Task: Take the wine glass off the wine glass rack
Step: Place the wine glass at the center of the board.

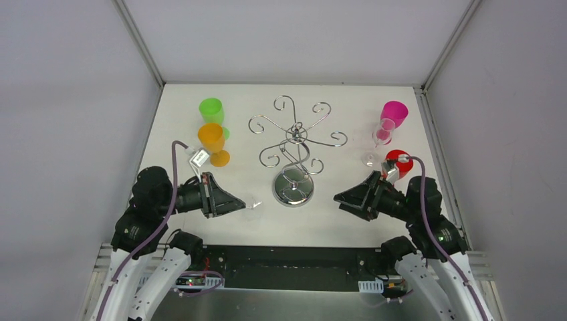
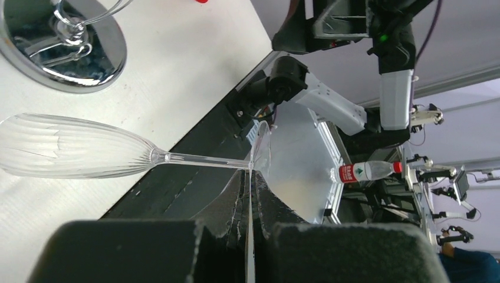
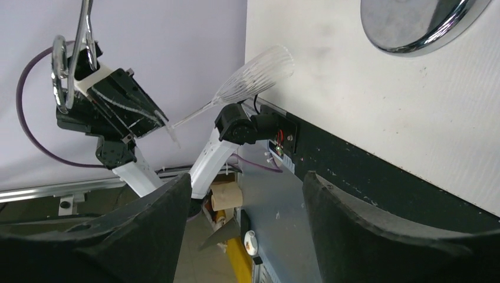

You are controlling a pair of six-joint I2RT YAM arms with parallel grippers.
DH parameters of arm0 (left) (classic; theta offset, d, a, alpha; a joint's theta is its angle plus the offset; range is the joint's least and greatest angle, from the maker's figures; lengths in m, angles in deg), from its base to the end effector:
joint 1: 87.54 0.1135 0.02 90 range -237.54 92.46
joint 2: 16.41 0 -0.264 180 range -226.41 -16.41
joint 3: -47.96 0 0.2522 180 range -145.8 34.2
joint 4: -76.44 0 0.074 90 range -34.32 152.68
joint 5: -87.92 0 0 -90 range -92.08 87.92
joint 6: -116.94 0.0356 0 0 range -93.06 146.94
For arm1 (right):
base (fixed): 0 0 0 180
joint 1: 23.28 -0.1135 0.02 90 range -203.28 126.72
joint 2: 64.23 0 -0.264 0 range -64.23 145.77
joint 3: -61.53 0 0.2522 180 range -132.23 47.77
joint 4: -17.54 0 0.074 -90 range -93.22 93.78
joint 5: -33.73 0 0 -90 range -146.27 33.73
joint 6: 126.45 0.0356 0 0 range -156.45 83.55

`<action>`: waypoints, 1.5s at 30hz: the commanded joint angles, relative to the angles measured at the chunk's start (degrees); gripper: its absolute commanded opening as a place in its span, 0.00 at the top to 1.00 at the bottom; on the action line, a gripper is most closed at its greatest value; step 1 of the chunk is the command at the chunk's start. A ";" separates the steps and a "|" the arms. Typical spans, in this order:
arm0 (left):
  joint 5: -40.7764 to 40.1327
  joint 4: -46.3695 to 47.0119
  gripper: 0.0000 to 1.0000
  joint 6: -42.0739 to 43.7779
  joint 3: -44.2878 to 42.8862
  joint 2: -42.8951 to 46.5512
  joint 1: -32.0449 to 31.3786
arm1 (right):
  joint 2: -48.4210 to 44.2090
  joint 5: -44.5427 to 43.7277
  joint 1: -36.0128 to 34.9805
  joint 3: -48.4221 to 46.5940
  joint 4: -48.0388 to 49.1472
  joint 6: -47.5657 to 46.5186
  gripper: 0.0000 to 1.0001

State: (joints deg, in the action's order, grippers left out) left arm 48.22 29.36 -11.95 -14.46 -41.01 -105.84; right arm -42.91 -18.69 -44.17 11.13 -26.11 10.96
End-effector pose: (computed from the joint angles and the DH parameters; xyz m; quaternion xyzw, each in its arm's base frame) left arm 0.0623 -0.0494 0.3625 0.1476 0.7277 -0.5649 0.3598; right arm 0.0795 0.0536 0.3063 -0.0200 0.7741 0.5360 0.3362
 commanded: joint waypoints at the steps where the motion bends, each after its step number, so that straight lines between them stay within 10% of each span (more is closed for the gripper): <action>1: -2.39 1.68 1.00 2.04 2.12 0.20 -0.31 | 1.05 -3.38 -5.00 1.09 4.88 3.27 0.28; 22: -41.61 12.56 1.00 1.08 10.84 -7.14 -41.32 | 4.24 -26.66 -31.67 11.52 19.63 13.44 0.28; 45: -81.34 8.99 1.00 14.90 -6.62 -29.31 -80.41 | 9.96 -35.43 -46.60 15.88 29.62 21.75 0.27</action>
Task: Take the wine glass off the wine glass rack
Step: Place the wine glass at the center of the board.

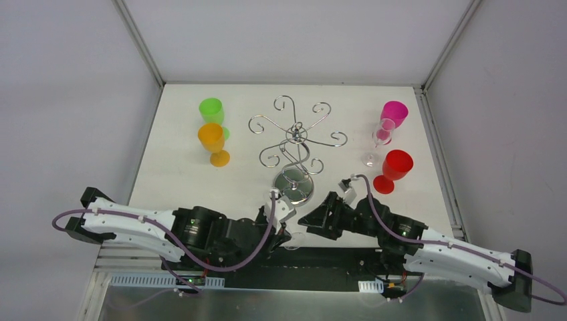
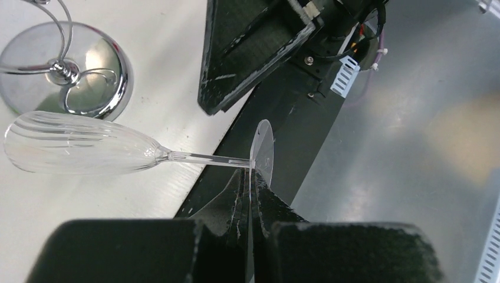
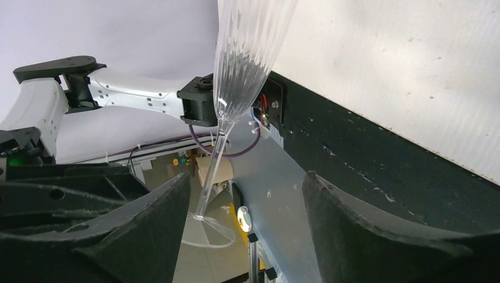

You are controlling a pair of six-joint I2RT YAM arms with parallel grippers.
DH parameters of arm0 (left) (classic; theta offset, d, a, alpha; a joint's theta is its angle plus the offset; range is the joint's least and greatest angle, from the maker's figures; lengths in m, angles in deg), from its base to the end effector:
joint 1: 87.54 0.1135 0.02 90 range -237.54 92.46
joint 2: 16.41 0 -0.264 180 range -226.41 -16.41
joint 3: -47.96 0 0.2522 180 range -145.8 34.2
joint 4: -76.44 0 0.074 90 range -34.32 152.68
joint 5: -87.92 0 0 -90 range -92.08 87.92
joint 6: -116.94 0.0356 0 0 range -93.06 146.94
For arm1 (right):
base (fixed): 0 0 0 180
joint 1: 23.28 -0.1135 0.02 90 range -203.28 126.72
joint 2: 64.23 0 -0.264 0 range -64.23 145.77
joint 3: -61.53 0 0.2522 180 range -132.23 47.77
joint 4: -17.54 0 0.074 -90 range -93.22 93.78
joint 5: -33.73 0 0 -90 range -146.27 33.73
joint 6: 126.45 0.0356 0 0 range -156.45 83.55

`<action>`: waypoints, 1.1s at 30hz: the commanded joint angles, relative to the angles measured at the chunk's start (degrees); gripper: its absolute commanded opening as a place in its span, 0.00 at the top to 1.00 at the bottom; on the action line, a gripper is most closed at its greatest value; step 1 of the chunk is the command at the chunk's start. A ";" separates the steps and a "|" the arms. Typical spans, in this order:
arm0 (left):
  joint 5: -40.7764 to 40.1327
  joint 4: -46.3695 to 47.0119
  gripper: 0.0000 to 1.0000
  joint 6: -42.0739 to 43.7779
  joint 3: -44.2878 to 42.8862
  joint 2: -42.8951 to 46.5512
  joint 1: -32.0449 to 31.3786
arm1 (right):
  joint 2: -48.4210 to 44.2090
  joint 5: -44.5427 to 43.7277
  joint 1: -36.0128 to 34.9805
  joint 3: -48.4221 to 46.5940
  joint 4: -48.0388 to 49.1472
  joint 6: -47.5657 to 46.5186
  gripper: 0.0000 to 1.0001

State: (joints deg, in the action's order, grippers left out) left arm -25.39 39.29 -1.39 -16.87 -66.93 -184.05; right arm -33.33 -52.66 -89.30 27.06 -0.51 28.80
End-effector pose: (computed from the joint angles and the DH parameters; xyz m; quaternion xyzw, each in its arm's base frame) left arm -0.0081 -0.1952 0.3382 0.3648 0.7384 -0.4022 0.4000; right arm 0.0594 0.1391 0.2374 -0.0246 0.7900 0.5678 0.2298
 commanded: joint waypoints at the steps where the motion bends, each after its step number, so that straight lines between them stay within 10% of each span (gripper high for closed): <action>1: -8.20 -1.14 1.00 4.68 -4.82 -4.02 -2.62 | 0.46 -1.35 -1.76 0.09 4.78 4.30 0.27; 16: -9.47 -1.12 1.00 8.75 -7.72 -8.63 -7.50 | 6.64 0.97 -4.83 2.05 16.78 8.31 0.29; 33: -10.51 -1.12 1.00 10.12 -9.56 -11.57 -9.71 | 9.44 2.09 -6.63 0.99 20.39 8.96 0.67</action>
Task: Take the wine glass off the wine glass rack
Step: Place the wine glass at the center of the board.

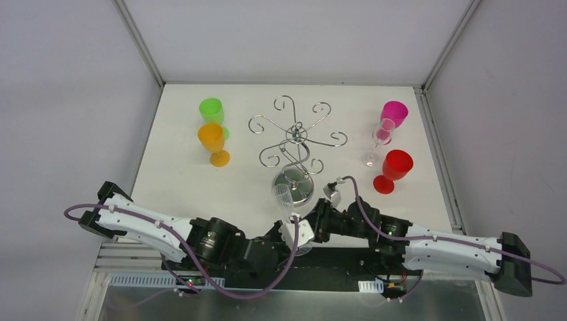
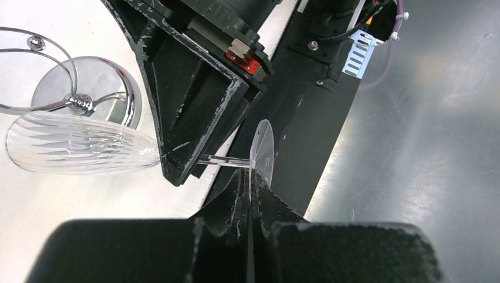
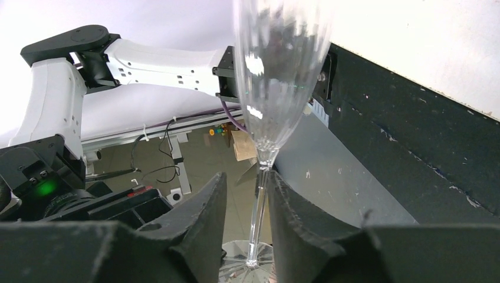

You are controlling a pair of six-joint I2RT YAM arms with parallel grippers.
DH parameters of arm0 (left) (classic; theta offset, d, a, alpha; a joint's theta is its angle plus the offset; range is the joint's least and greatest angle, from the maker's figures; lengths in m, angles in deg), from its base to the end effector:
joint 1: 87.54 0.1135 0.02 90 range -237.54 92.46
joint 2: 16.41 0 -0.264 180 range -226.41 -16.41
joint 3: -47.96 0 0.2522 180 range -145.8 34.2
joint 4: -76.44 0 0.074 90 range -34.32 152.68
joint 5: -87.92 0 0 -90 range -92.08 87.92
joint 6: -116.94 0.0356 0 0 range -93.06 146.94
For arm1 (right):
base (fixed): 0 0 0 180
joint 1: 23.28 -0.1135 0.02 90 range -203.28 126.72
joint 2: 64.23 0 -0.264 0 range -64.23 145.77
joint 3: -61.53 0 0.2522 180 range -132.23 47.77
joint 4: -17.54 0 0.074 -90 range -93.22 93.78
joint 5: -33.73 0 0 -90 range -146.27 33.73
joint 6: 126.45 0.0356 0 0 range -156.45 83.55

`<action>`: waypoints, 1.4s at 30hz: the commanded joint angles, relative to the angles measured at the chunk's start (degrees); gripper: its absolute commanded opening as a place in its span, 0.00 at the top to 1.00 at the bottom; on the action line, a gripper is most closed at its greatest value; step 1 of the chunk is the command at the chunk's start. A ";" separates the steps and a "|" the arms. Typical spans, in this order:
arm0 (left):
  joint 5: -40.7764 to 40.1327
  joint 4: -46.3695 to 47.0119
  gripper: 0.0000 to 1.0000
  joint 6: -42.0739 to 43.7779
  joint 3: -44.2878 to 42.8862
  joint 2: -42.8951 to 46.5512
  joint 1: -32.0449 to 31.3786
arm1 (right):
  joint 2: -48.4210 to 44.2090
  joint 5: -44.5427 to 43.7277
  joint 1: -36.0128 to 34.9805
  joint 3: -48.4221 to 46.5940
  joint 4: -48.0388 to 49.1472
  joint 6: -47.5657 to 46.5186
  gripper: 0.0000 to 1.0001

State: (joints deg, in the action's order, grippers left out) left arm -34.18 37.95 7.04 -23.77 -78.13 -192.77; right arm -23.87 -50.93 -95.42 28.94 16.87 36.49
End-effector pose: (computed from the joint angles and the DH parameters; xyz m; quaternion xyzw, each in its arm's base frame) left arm -0.0434 -0.2316 0.3402 0.4557 0.7031 -0.3268 0.4373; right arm 0.0511 0.1695 0.2343 -0.0251 0.7566 0.6330 0.1621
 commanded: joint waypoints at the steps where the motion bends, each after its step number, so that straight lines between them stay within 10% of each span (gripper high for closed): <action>1: -1.82 0.21 1.00 1.78 -2.67 -0.41 -1.01 | -0.02 0.39 -0.62 -0.94 3.05 1.19 0.70; 19: -4.09 0.10 1.00 0.45 0.07 2.03 -1.71 | -0.34 0.75 -1.86 -0.50 3.62 0.95 1.00; 28: -1.68 0.12 0.67 -1.85 2.63 6.58 -1.73 | -2.13 1.81 -2.18 -2.26 -0.87 -3.31 1.00; 42: -10.62 1.92 0.45 -10.42 8.21 18.94 -1.65 | -13.21 4.66 -2.17 -7.69 -26.00 -24.48 1.00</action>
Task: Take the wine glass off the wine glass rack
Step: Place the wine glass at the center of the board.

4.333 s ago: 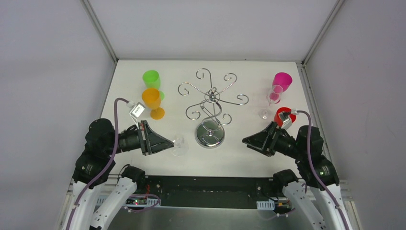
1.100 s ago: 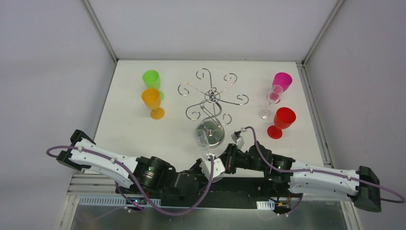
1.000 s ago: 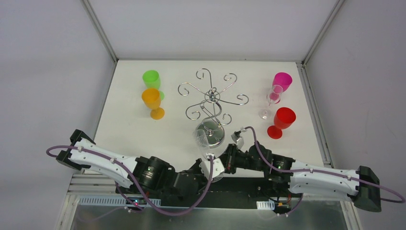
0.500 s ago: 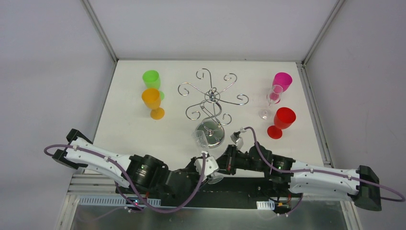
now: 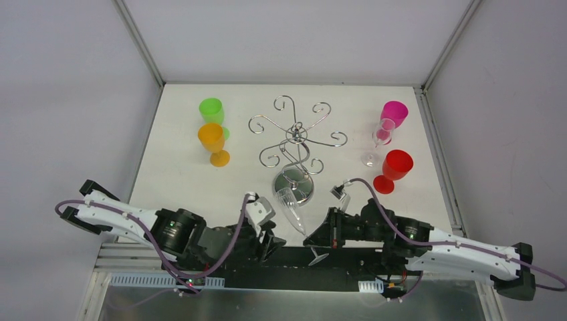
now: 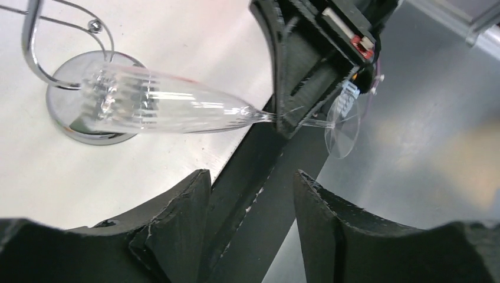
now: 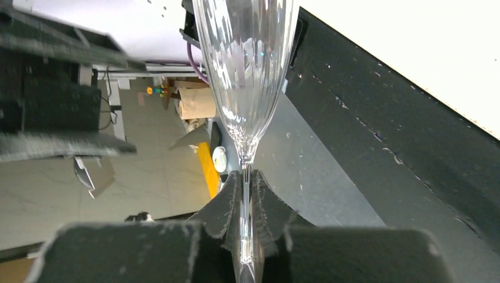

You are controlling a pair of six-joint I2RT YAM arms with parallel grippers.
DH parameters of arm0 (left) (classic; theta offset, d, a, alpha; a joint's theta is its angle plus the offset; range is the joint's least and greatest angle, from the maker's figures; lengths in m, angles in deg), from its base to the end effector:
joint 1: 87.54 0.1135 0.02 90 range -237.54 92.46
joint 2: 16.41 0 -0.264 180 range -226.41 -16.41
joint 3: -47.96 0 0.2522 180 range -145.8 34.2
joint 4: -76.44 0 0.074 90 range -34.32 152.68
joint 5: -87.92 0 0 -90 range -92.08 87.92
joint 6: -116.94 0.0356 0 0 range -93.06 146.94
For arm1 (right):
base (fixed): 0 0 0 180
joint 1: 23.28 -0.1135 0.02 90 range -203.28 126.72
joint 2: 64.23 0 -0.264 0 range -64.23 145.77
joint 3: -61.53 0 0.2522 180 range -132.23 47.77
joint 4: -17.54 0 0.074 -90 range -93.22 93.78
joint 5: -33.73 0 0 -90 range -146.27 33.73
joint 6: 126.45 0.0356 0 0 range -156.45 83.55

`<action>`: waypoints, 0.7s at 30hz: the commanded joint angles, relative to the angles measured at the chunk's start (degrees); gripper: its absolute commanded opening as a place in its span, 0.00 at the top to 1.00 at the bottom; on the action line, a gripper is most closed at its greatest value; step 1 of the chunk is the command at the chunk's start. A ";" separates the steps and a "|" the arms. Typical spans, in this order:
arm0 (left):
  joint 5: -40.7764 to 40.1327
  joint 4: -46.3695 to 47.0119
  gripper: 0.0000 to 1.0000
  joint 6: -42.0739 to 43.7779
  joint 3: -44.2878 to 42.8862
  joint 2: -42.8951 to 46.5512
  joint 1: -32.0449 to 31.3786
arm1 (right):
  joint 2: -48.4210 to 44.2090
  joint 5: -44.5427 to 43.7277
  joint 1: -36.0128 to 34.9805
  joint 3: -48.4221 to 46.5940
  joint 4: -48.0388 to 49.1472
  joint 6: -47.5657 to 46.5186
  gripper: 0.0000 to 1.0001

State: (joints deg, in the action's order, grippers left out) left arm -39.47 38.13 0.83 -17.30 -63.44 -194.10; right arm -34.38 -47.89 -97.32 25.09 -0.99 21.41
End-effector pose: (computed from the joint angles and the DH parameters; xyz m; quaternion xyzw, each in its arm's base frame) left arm -0.0293 -0.1745 0.3505 0.3611 0.7113 -0.3917 0.4585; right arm 0.0358 0.1441 0.2512 -0.1546 0.7606 0.5967 0.2041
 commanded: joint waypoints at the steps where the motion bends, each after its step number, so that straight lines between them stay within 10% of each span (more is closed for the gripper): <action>1: -6.26 1.98 0.44 -5.27 2.43 5.72 -0.27 | -2.72 1.70 -0.30 -4.42 -9.35 -10.92 1.00; 21: -3.57 2.67 0.37 -11.21 10.02 25.74 -0.25 | 4.16 17.81 -2.09 -16.50 -13.65 -28.32 1.00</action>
State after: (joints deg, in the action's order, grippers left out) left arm -44.63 39.68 -9.81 -7.51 -38.85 -194.08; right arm -29.11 -35.21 -98.94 12.83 -15.79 -3.81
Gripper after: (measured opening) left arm 0.630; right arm 0.062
